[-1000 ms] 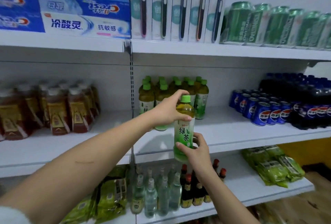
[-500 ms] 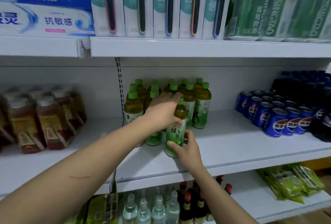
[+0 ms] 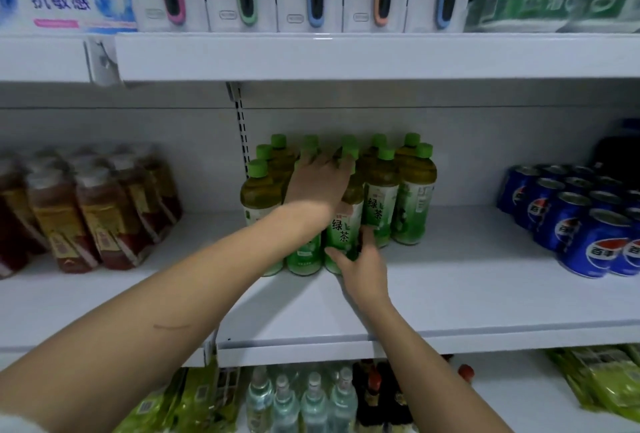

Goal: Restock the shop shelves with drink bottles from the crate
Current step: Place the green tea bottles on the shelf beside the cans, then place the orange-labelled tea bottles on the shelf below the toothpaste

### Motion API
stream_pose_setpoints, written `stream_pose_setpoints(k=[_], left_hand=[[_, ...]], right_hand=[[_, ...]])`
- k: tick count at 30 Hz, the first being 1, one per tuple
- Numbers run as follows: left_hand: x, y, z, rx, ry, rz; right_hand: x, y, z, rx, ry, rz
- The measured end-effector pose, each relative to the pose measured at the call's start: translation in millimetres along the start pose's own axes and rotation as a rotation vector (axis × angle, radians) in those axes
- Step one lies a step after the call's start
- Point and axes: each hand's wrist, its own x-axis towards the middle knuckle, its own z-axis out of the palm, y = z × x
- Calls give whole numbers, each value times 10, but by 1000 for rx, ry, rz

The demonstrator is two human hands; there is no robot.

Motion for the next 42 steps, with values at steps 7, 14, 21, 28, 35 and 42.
stream_pose_setpoints(k=[7, 14, 21, 28, 35, 42], left_hand=[[19, 51, 24, -42, -25, -45], [-240, 74, 58, -141, -1, -33], [-980, -30, 75, -182, 188, 81], [-2507, -661, 538, -315, 88, -11], [-4490, -1727, 900, -292, -235, -303], [-6155, -2521, 1306, -328, -462, -646]], right_hand=[[21, 90, 38, -52, 15, -1], [-45, 47, 13, -89, -6, -22], [-455, -71, -57, -103, 148, -5], [-1914, -318, 732, -37, 78, -130], [-3611, -234, 2205, -290, -632, -167], [-4421, -257, 3029, -527, -952, -77]])
